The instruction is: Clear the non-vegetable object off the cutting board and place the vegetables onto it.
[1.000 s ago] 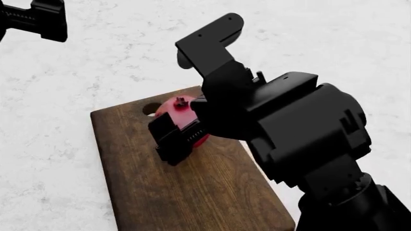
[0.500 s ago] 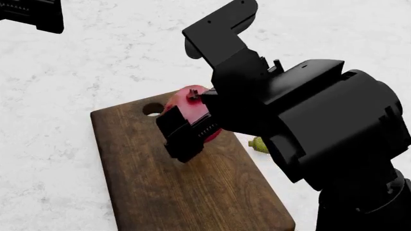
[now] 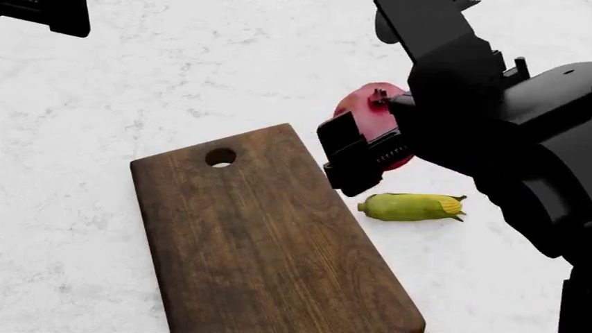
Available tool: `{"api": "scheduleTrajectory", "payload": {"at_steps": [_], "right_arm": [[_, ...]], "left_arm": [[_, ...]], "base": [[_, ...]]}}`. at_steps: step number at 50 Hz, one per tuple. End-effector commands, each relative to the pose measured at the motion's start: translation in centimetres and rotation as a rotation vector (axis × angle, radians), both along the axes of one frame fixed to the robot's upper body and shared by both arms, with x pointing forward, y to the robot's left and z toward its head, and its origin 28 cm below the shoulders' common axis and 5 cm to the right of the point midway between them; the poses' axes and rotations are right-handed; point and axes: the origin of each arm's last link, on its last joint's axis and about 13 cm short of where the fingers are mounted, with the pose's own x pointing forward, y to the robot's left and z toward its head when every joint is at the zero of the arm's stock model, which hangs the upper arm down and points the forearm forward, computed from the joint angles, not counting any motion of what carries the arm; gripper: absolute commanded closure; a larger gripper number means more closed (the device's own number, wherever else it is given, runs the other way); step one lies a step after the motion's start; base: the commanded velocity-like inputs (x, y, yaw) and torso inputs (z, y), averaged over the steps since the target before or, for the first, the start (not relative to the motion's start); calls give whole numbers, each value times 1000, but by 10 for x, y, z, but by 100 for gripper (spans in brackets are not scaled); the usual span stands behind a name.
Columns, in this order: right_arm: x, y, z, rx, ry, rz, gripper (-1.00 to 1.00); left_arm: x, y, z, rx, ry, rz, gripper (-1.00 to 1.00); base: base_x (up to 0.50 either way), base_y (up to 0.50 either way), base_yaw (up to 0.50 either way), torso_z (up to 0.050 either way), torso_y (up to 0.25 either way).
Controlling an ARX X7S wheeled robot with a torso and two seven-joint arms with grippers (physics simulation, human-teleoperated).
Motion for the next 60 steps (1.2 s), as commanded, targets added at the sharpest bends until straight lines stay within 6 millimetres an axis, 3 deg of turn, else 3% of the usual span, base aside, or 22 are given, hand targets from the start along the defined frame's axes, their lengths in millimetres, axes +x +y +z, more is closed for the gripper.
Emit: {"api": "scheduleTrajectory", "payload": {"at_steps": [1,9,28,45,54,60], "right_arm": [[-2,-23,2,32,-52,-125,100],[-7,-43,-7,4,-56,-242,100],[-45,-86,-15,38,-73,-486,100],[-87,-135,-48,38,-1,-768,100],[-97,-144,-62,53,16,-857,100],[-98,-145,-88,69,75,-869,100]], "left_arm": [[-1,-2,3,-24,10,-54,-100],[-1,-3,3,-30,10,-55,-100],[-5,-2,6,-29,1,-58,-100],[-4,-3,10,-25,-7,-61,-100],[-4,-4,9,-23,-8,-61,-100],[-5,-4,8,-25,-5,-61,-100]], "base": [[0,0,0,0,0],[0,0,0,0,0],[0,0,0,0,0],[0,0,0,0,0],[0,0,0,0,0],[0,0,0,0,0]]}}
